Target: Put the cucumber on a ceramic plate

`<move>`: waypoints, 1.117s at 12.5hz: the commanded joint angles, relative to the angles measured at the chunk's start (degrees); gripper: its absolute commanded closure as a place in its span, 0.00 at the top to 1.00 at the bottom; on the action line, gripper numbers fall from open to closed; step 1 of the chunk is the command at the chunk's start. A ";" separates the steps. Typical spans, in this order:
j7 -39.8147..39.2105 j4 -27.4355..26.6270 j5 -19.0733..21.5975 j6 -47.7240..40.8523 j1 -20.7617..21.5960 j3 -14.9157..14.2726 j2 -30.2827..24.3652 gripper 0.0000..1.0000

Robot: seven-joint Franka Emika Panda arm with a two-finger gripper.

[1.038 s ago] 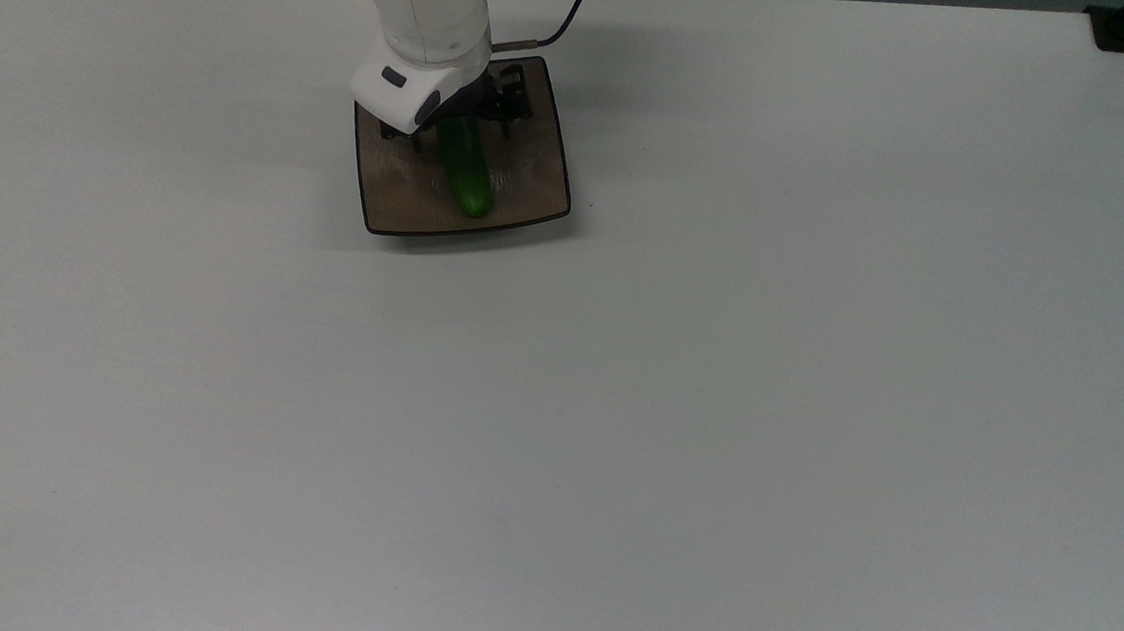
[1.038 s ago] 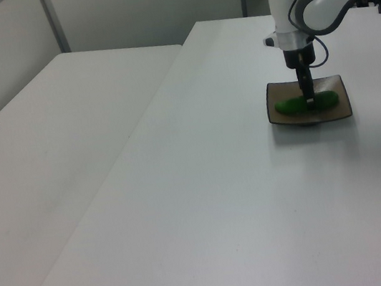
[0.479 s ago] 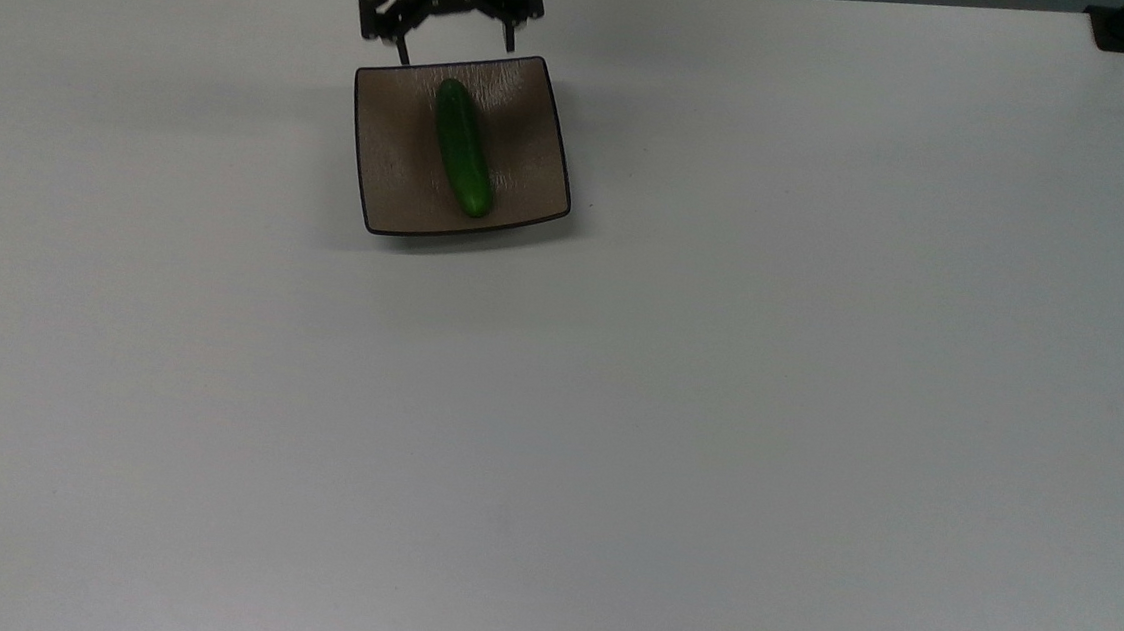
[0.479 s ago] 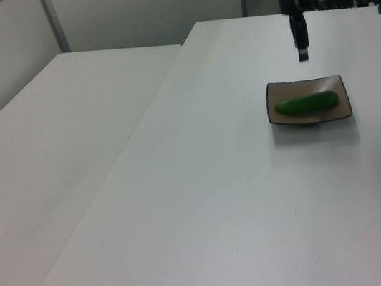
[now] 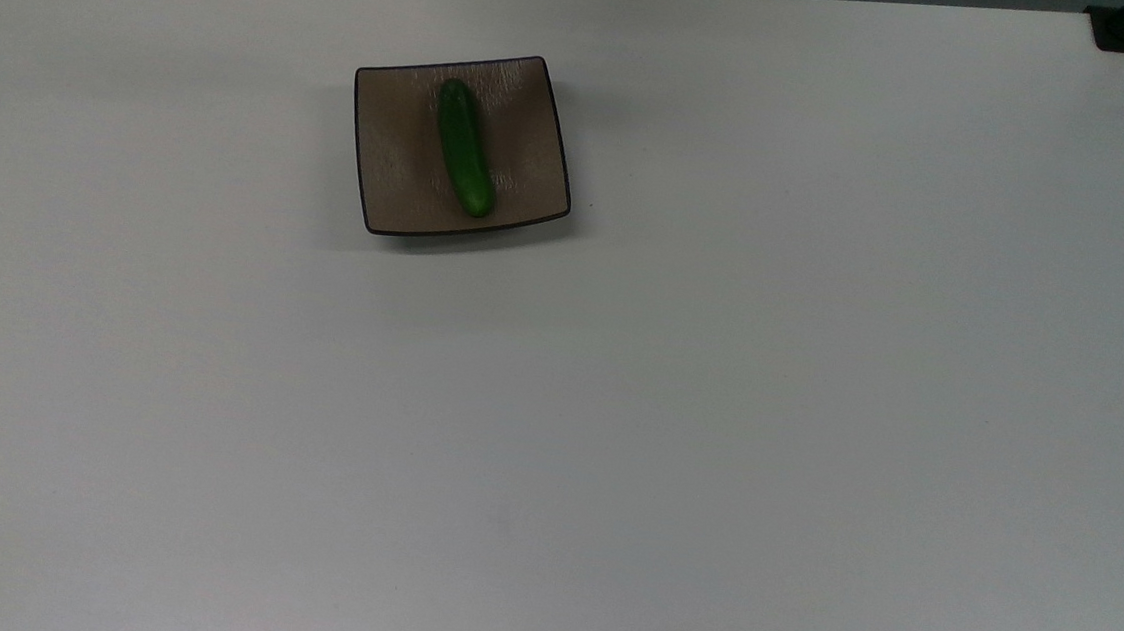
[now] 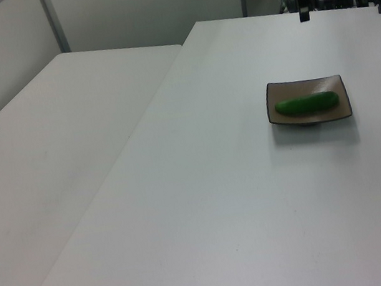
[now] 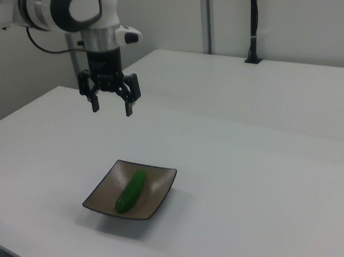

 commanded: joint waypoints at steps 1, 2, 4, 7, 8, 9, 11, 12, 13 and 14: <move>3.98 3.43 1.93 -5.33 0.18 -0.10 0.53 1.00; 6.79 3.43 2.03 -5.25 0.35 -0.19 0.53 1.00; 12.16 3.61 2.03 -3.33 0.62 -0.46 0.53 1.00; 12.53 3.52 2.03 3.33 3.33 -3.60 0.53 1.00; 12.62 3.52 2.03 5.10 4.65 -5.36 0.53 1.00; 12.88 3.52 2.03 6.60 5.36 -6.60 0.61 1.00; 12.97 3.35 2.12 9.85 5.02 -6.96 0.61 1.00; 12.97 3.34 2.21 10.30 4.93 -6.96 0.70 1.00; 12.88 3.43 2.29 10.22 4.93 -6.96 0.88 1.00; 12.97 3.26 2.29 10.22 5.01 -6.96 0.88 1.00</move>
